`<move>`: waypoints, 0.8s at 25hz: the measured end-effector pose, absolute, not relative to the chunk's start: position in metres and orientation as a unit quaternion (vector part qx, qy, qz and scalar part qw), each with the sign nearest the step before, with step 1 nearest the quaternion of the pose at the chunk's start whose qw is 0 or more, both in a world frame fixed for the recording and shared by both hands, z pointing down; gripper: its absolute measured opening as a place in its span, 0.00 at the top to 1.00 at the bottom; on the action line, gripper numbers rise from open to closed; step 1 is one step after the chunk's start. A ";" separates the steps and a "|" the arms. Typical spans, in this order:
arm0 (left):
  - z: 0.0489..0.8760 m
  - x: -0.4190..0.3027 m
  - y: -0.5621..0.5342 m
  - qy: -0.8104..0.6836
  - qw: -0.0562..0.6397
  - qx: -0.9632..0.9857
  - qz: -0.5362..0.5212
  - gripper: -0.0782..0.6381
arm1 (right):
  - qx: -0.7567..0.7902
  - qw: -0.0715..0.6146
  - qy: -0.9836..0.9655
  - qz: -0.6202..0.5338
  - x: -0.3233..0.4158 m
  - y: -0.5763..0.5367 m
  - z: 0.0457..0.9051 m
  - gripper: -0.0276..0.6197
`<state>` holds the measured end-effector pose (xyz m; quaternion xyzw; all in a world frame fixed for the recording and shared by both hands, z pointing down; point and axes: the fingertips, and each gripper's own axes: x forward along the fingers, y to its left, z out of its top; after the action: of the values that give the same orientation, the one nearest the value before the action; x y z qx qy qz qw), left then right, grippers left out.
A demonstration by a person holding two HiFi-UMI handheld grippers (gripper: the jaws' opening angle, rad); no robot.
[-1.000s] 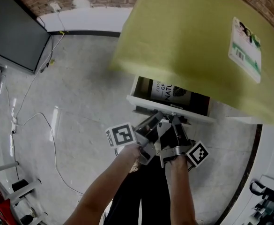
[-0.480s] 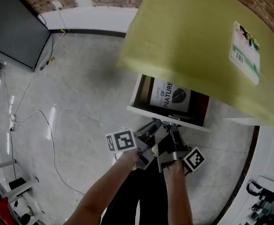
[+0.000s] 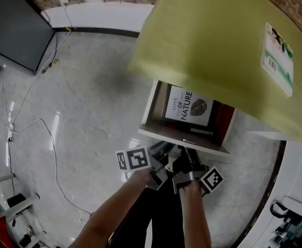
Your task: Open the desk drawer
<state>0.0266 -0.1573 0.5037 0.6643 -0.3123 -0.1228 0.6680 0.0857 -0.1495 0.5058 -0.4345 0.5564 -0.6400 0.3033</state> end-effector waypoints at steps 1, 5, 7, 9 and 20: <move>0.507 0.026 -0.156 -0.311 0.667 0.666 -0.120 0.82 | -0.434 0.304 0.557 -0.640 0.085 -0.149 0.509 0.90; 0.510 0.028 -0.157 -0.314 0.657 0.674 -0.123 0.82 | -0.437 0.310 0.559 -0.634 0.088 -0.149 0.513 0.90; 0.510 0.028 -0.157 -0.320 0.651 0.678 -0.115 0.81 | -0.443 0.313 0.552 -0.633 0.088 -0.148 0.514 0.90; 0.511 0.028 -0.155 -0.323 0.649 0.681 -0.100 0.81 | -0.450 0.318 0.542 -0.635 0.088 -0.147 0.514 0.90; 0.493 0.009 -0.096 -0.340 0.649 0.680 -0.035 0.78 | -0.467 0.296 0.501 -0.666 0.083 -0.112 0.499 0.86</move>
<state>0.0088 -0.0958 0.4934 0.6803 -0.3396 -0.0347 0.6485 0.0829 -0.1120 0.4988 -0.4667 0.5012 -0.6657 0.2964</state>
